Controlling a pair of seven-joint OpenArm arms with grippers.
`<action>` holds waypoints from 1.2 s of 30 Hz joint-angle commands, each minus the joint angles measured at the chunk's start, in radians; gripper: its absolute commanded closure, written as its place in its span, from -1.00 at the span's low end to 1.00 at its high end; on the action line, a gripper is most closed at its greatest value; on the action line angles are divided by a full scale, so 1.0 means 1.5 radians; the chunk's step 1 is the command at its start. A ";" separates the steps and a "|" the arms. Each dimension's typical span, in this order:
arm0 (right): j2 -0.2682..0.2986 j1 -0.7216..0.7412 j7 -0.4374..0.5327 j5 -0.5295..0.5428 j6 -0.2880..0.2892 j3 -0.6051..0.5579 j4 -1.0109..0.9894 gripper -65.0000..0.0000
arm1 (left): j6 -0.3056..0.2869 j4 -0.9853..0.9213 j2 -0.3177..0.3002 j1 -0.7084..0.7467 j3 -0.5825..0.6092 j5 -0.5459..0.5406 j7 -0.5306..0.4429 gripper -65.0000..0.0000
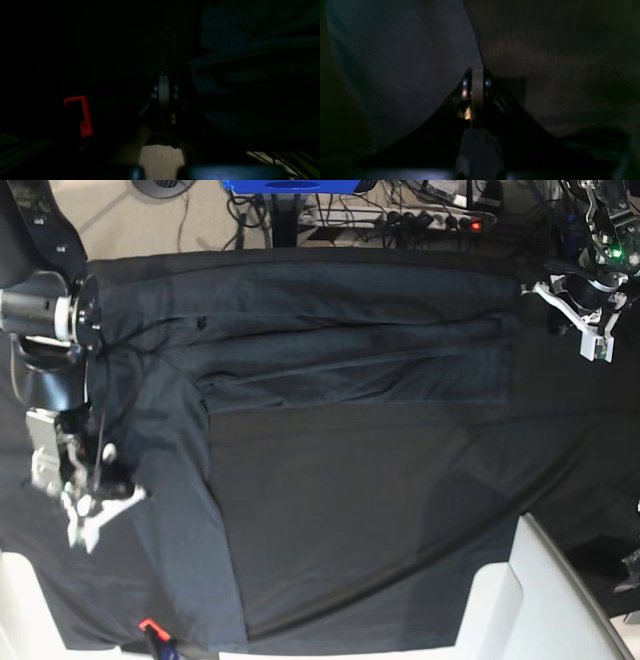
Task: Fold the T-shirt properly
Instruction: 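Release the fabric with both grippers and raise them, then grasp the trailing sleeve with the right gripper and lift it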
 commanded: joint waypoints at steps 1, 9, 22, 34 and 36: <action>0.003 0.007 -0.006 0.008 0.003 0.002 0.052 1.00 | 0.001 0.009 -0.011 0.000 -0.004 -0.003 -0.012 1.00; -0.028 -0.083 -0.186 0.009 0.001 0.005 0.270 1.00 | 0.001 0.008 -0.012 -0.012 -0.003 -0.003 -0.011 1.00; -0.105 -0.331 -0.354 0.007 0.000 0.006 0.662 1.00 | 0.001 0.008 -0.017 -0.013 -0.003 0.000 -0.012 1.00; -0.138 -0.533 -0.368 0.009 0.000 0.004 0.807 1.00 | 0.001 0.008 -0.022 -0.013 -0.003 0.001 -0.012 1.00; -0.149 -0.552 -0.368 0.009 0.001 0.005 0.812 1.00 | 0.001 0.008 -0.027 -0.013 -0.003 0.000 -0.012 1.00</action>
